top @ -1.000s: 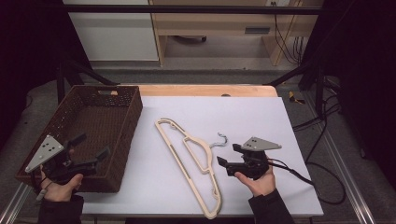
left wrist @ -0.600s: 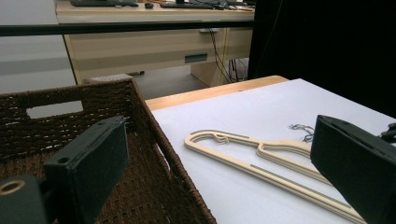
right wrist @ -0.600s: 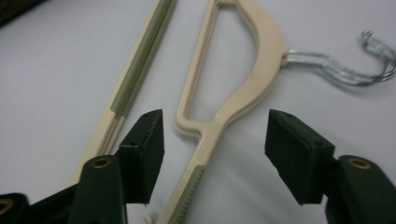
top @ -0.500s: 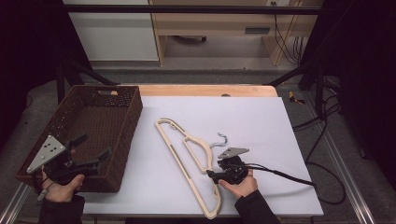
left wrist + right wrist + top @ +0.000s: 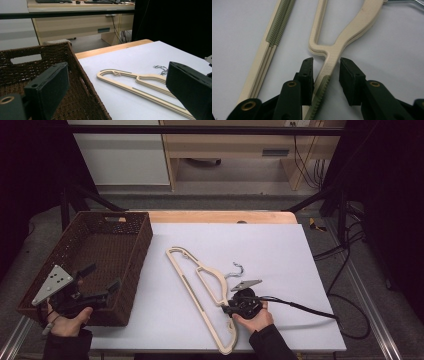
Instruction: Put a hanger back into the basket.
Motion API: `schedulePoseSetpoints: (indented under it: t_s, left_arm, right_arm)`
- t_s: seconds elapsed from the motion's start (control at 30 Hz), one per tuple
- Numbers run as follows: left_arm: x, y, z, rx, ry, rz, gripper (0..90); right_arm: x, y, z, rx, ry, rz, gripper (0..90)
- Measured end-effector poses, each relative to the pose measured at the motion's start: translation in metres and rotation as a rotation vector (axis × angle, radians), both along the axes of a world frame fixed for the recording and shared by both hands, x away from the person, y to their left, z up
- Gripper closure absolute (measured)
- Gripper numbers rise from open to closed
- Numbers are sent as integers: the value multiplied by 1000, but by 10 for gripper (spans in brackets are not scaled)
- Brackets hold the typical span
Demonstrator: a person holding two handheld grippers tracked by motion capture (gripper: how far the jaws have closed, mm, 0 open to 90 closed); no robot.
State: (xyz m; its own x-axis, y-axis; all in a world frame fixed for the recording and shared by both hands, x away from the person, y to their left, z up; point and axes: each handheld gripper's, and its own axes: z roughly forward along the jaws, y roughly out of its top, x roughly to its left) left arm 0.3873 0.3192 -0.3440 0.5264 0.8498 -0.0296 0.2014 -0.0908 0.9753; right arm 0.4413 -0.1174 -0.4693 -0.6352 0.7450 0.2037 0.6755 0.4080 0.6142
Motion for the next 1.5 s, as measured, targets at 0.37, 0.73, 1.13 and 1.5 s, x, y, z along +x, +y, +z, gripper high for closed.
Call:
schedulePoseSetpoints:
  t_s: [0.37,0.73,1.13,1.5]
  left_arm:
    - [-2,0,2,-2,-9,3,49]
    - [-2,-2,2,3,-9,-1,50]
    - [-2,-4,1,3,-9,-3,51]
    - [-1,-15,0,16,0,-26,53]
  right_arm:
    - [-17,0,0,-3,5,-50,675]
    - [-17,-2,4,16,34,-81,712]
    - [-18,-6,10,55,28,-103,741]
    - [-19,-9,16,83,14,-105,782]
